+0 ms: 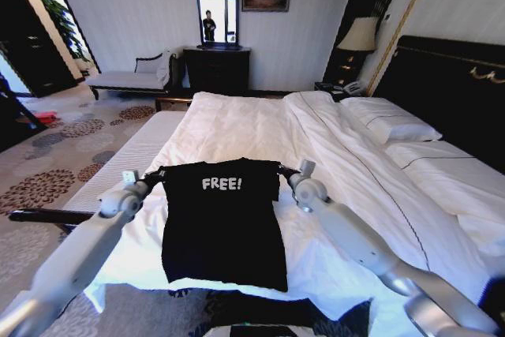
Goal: Fold the clothes on the bed.
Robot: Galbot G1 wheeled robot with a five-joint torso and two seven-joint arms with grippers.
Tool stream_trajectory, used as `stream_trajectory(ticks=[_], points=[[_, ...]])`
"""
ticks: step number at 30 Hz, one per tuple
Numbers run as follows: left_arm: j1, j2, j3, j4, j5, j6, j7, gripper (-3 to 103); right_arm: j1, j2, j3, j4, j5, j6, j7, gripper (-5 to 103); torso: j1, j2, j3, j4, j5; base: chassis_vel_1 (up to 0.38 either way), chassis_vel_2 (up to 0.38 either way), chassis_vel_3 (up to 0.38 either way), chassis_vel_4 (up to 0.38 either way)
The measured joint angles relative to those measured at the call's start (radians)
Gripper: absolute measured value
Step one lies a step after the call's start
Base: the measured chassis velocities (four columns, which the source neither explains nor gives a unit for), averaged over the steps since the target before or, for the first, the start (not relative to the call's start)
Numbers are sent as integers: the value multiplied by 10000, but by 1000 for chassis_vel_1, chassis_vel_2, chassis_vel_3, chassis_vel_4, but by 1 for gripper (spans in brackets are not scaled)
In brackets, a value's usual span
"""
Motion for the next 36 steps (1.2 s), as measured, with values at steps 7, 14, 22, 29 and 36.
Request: stream_trajectory(ticks=[7, 14, 22, 29, 36], points=[[-1108, -875, 786, 1520, 374, -213, -7, 2, 284, 958, 46, -1488, -785, 436, -434, 0, -2, 0, -2, 6, 2, 0, 0, 0, 0], [-1780, -1339, 1035, 2103, 343, -384, 108, 2, 645, 1487, 285, -2287, -938, 653, -715, 0, -2, 2, -2, 1, 2, 0, 0, 0, 0], [-1983, -1949, 1351, 3331, 1306, -582, 361, 2, 787, 1901, -34, -3529, -1447, 619, -812, 0, -2, 2, -2, 3, 1, 0, 0, 0, 0], [-1931, -2463, 1369, 4080, 2088, -773, 459, 2, 581, 2319, -124, -4274, -1953, 651, -889, -3, -3, 2, -2, 3, 1, 0, 0, 0, 0], [-1633, -2127, 1348, 3276, 1563, -656, 433, 8, 506, 2110, -89, -3755, -1764, 643, -851, 17, -2, 1, -2, 1, 1, 0, 0, 0, 0]])
